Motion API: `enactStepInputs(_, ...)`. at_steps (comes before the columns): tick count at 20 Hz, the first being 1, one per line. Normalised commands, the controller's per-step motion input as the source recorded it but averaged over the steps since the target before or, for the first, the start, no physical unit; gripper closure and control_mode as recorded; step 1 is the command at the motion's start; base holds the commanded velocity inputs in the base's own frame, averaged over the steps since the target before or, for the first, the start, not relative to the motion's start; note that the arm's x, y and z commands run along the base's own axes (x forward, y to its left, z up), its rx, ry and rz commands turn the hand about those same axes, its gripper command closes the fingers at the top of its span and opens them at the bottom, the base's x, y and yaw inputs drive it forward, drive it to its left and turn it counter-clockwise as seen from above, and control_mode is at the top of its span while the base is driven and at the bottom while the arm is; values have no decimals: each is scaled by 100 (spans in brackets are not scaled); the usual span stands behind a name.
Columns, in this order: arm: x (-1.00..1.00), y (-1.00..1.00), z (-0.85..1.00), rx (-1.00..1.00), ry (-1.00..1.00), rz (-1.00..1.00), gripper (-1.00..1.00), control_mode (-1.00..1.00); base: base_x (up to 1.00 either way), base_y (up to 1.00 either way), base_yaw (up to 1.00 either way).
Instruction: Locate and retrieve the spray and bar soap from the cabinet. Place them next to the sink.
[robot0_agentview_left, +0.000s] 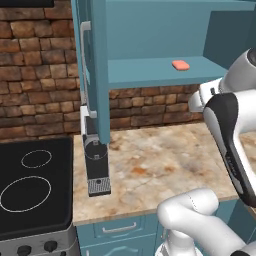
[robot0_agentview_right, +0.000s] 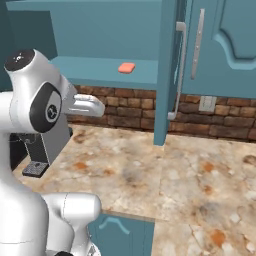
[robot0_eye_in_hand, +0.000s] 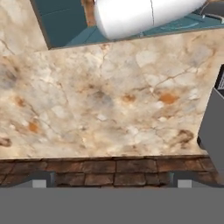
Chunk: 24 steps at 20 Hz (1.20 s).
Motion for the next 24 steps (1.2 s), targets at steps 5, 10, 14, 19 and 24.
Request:
enactStepInputs(5,41,-10,5,0,-7,11,-100,-100,0,0,0)
enactStepInputs(10,15,-11,15,0,-11,8,-100,-100,0,0,0)
enactStepInputs(14,4,-6,23,0,-1,0,-100,-100,0,0,0)
enactStepInputs(19,12,1,17,1,0,-1,-100,-100,0,0,0)
enactStepInputs(24,18,2,-1,7,-7,-1,-100,-100,0,0,0)
